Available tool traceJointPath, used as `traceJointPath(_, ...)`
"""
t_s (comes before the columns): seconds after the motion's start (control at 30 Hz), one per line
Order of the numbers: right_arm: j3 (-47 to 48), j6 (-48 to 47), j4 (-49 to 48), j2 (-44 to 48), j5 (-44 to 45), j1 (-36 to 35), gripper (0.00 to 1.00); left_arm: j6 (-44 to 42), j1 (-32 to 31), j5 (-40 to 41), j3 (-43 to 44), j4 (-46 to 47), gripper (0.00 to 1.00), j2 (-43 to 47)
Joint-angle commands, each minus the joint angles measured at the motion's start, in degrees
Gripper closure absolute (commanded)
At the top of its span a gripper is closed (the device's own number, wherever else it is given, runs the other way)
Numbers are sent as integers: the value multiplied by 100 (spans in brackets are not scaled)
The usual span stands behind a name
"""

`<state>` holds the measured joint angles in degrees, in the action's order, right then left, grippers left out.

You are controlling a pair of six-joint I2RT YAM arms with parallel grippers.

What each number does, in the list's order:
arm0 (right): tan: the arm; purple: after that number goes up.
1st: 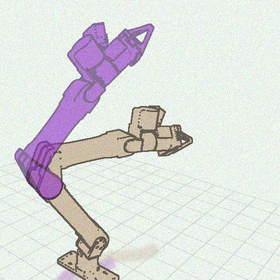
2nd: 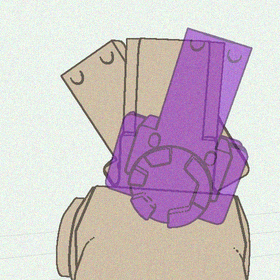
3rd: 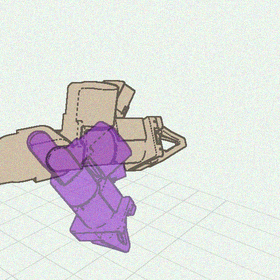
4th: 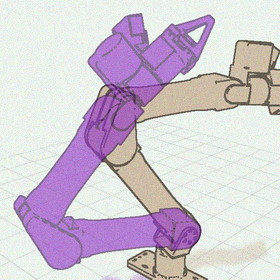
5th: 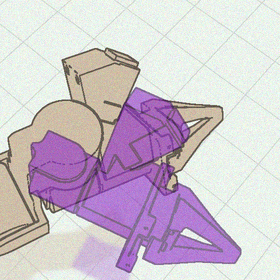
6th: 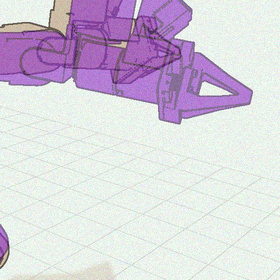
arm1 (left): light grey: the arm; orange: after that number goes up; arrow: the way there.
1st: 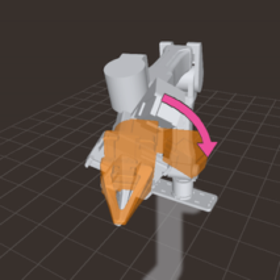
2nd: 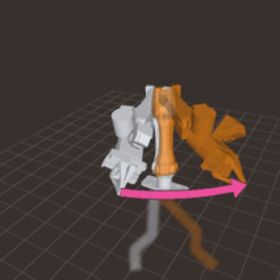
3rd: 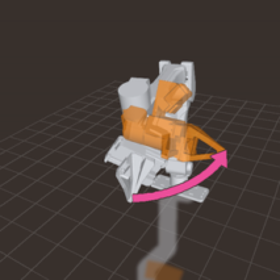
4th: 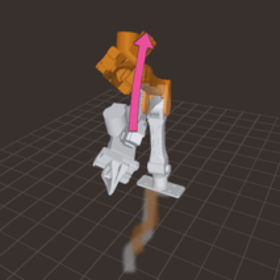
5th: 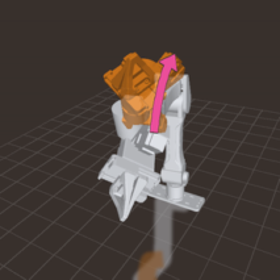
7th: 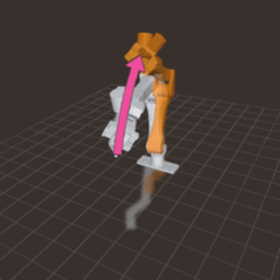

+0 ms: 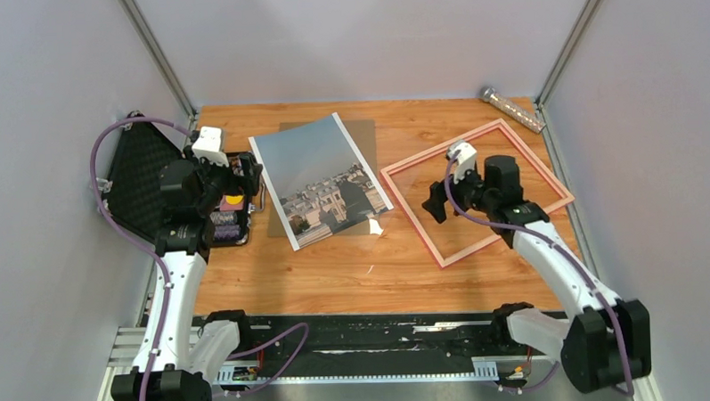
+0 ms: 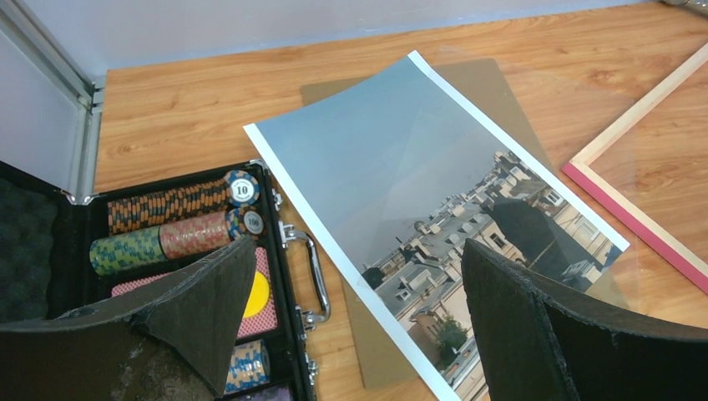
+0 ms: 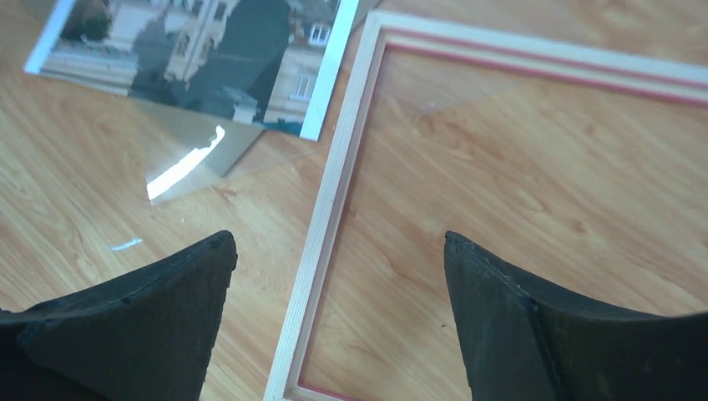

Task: Put the photo into the frame
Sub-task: Adjust the photo frame at the center of the board.

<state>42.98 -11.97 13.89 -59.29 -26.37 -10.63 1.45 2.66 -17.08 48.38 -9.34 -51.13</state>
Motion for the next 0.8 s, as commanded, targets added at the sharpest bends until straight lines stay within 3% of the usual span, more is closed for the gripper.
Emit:
traceJointPath(0.0,177,-350,-19,-904,442,-425,8,-132,-20,-62,198,58,0,19)
traceJointPath(0.37,688,-583,39,-2939,1281,-1436,17,-138,-23,-56,174,78,0,-111)
traceJointPath(0.77,1039,-747,351,-3695,1503,-1636,46,-137,-26,-116,128,136,0,-64)
